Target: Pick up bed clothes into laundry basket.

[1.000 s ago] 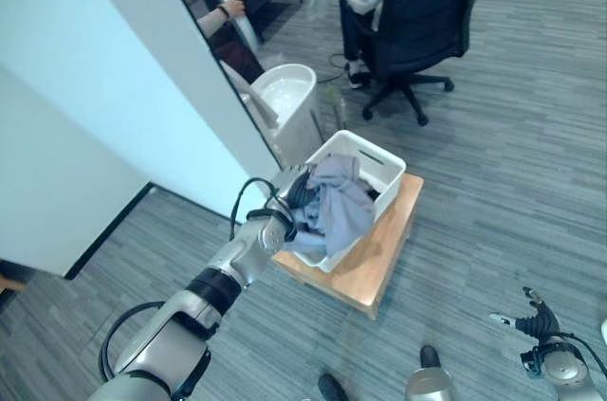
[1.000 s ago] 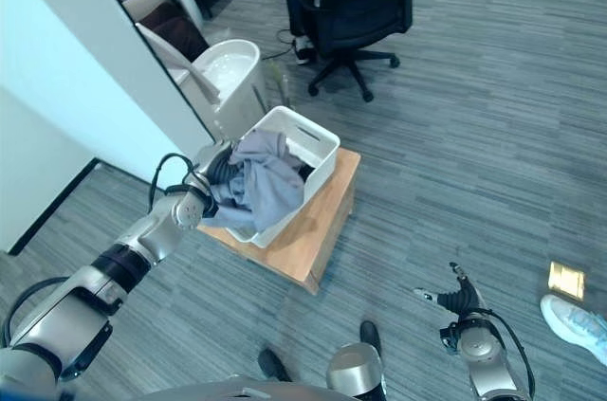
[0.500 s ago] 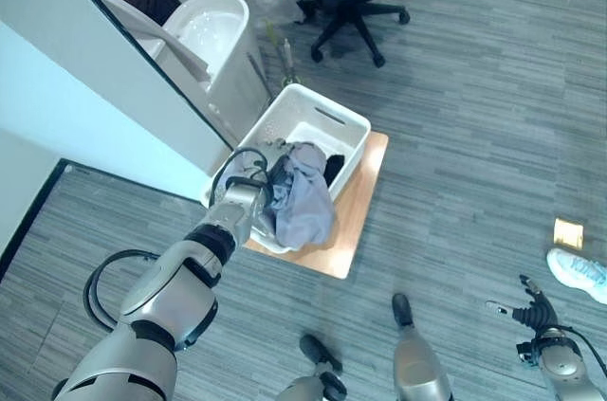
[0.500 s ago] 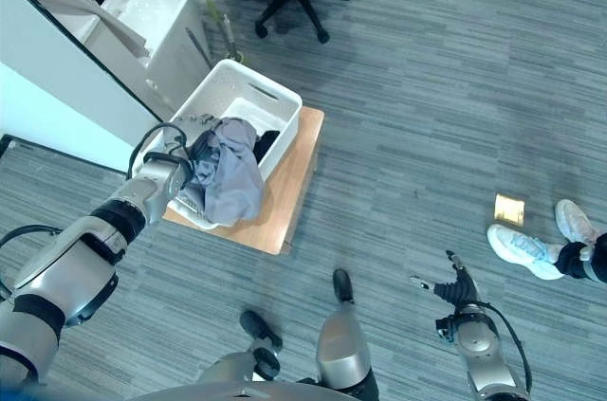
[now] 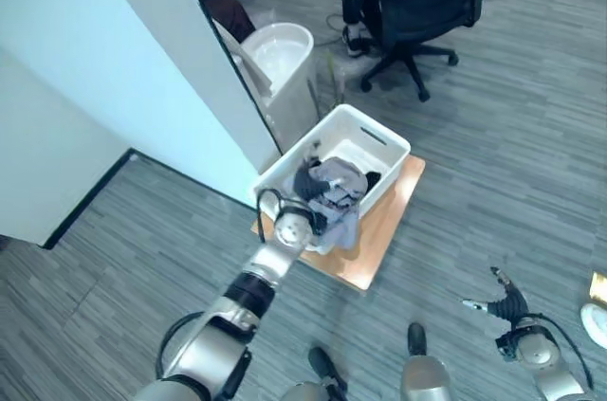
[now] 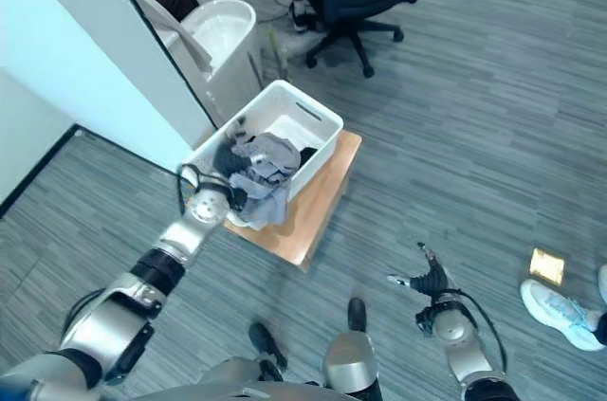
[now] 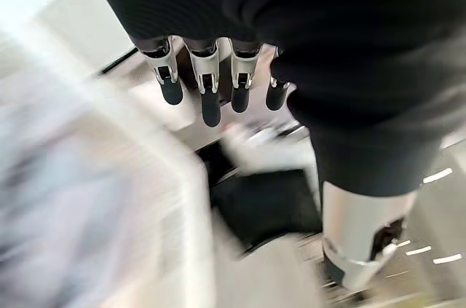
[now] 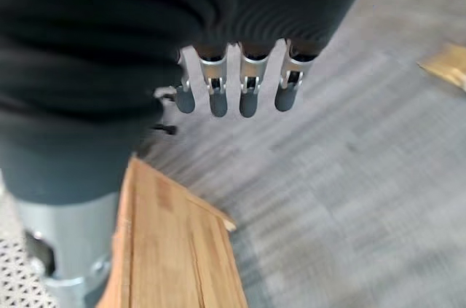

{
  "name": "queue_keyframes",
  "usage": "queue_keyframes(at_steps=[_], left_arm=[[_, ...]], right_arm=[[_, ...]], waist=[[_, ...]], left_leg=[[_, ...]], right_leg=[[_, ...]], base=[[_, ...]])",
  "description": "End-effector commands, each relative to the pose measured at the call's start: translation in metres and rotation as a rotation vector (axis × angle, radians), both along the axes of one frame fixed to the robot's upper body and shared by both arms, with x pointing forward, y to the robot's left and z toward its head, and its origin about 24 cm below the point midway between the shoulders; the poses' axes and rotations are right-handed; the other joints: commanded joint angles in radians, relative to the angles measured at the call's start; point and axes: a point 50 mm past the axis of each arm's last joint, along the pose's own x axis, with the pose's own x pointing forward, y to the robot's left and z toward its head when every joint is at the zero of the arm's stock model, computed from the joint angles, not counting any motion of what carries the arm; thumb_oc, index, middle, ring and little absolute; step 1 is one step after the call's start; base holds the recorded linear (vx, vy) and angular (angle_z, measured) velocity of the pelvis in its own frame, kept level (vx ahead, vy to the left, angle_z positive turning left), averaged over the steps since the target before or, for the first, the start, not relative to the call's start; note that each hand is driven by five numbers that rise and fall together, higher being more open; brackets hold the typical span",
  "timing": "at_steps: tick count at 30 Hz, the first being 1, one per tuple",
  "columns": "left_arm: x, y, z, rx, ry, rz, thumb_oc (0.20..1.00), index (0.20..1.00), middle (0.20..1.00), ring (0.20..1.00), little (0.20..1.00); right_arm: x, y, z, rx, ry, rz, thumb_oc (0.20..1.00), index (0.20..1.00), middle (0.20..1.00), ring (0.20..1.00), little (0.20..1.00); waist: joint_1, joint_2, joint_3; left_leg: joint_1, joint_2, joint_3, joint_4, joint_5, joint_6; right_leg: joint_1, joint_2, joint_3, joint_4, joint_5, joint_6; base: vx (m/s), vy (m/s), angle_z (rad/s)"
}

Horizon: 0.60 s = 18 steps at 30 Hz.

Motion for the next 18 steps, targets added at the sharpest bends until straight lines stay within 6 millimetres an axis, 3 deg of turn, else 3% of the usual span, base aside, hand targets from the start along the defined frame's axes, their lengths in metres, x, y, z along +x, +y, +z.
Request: queue_keyframes(at_steps=[1,5,6,11,12,14,18], left_arm=[[-0.002,0.003,0.004,-0.07,-0.052,-0.011,1.0,1.0,1.0,1.0,1.0],[-0.022,0.014,-0.003,-0.143,-0.058,-0.005,1.0,1.0,1.0,1.0,1.0],[-0.035,0.024,-0.014,-0.15,-0.036,0.005,1.0,1.0,1.0,1.0,1.0],[-0.064,0.037,-0.06,-0.168,0.143,0.019,1.0,1.0,1.0,1.0,1.0],[-0.064,0.037,-0.061,-0.168,0.144,0.019,1.0,1.0,1.0,1.0,1.0],[-0.081,0.039,-0.09,-0.167,0.272,0.02,1.0,1.0,1.0,1.0,1.0],[-0.095,0.039,-0.11,-0.186,0.361,0.013,1.0,1.0,1.0,1.0,1.0]], right_arm=[[0.013,-0.002,0.023,-0.05,-0.127,0.034,1.0,1.0,1.0,1.0,1.0],[0.024,0.01,0.036,-0.045,-0.212,0.051,1.0,1.0,1.0,1.0,1.0],[0.031,0.015,0.043,-0.019,-0.26,0.05,1.0,1.0,1.0,1.0,1.0],[0.041,0.029,0.05,0.093,-0.344,0.038,1.0,1.0,1.0,1.0,1.0],[0.04,0.029,0.049,0.094,-0.343,0.038,1.0,1.0,1.0,1.0,1.0],[0.04,0.044,0.044,0.134,-0.327,0.079,1.0,1.0,1.0,1.0,1.0],[0.039,0.055,0.039,0.145,-0.309,0.119,1.0,1.0,1.0,1.0,1.0]], waist=[[0.043,-0.018,-0.068],[0.075,-0.015,-0.095],[0.098,-0.016,-0.106],[0.136,-0.013,-0.124],[0.136,-0.013,-0.125],[0.154,-0.015,-0.127],[0.166,-0.014,-0.128]], left_leg=[[0.041,0.058,-0.038,0.013,0.024,-0.066],[0.047,0.066,-0.059,0.013,0.034,-0.067],[0.051,0.07,-0.071,0.013,0.039,-0.068],[0.062,0.079,-0.084,0.013,0.051,-0.069],[0.063,0.079,-0.084,0.013,0.051,-0.069],[0.065,0.086,-0.09,0.013,0.06,-0.071],[0.063,0.092,-0.096,0.014,0.07,-0.074]], right_leg=[[0.056,-0.012,-0.047,0.017,-0.066,0.055],[0.078,-0.001,-0.069,0.017,-0.078,0.043],[0.087,0.005,-0.077,0.017,-0.083,0.036],[0.106,0.017,-0.095,0.017,-0.094,0.022],[0.106,0.017,-0.095,0.017,-0.094,0.022],[0.115,0.025,-0.1,0.017,-0.101,0.015],[0.122,0.033,-0.105,0.017,-0.107,0.01]], base=[[-0.01,-0.077,0.36],[-0.01,-0.072,0.2],[-0.01,-0.092,0.27],[-0.01,-0.058,0.19],[-0.01,-0.059,0.15],[-0.02,-0.063,0.07],[-0.02,-0.053,0.06]])
